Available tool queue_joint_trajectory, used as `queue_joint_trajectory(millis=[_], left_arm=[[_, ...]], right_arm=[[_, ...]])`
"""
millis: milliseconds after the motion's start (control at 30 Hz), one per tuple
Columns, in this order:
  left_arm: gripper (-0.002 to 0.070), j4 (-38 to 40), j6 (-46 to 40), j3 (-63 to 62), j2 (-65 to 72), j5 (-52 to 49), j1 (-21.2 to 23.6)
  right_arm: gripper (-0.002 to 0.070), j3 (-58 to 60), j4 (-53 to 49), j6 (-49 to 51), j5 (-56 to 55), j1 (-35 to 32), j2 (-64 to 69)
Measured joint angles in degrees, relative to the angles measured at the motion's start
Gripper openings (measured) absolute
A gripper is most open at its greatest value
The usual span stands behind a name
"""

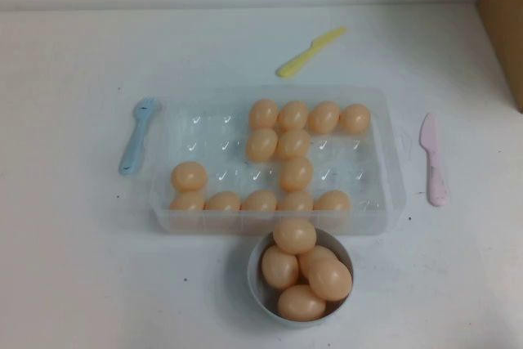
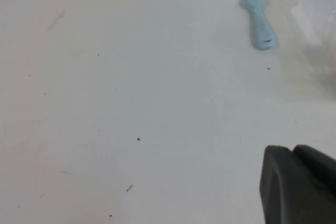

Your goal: Take an egg out of the egg box

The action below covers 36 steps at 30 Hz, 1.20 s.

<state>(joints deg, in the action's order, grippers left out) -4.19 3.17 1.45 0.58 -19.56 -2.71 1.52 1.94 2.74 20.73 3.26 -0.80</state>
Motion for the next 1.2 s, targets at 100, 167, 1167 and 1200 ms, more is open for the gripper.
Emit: queue_joint_trajectory(millis=[100, 167, 1167, 1200], left_arm=[[-0.0004, 0.0, 0.0, 0.0, 0.0, 0.0, 0.0], [-0.0004, 0.0, 0.0, 0.0, 0.0, 0.0, 0.0], [-0.0004, 4.2, 5.6, 0.0, 0.0, 6.5, 0.0], [-0.0004, 6.8, 8.3, 0.0, 0.0, 8.4, 0.0]], right_arm=[[-0.0017, 0.0, 0.0, 0.0, 0.0, 0.0, 0.0], [-0.0017, 0.0, 0.0, 0.0, 0.0, 0.0, 0.0], [-0.0017, 0.0, 0.0, 0.0, 0.0, 0.0, 0.0], [-0.0017, 0.0, 0.0, 0.0, 0.0, 0.0, 0.0]])
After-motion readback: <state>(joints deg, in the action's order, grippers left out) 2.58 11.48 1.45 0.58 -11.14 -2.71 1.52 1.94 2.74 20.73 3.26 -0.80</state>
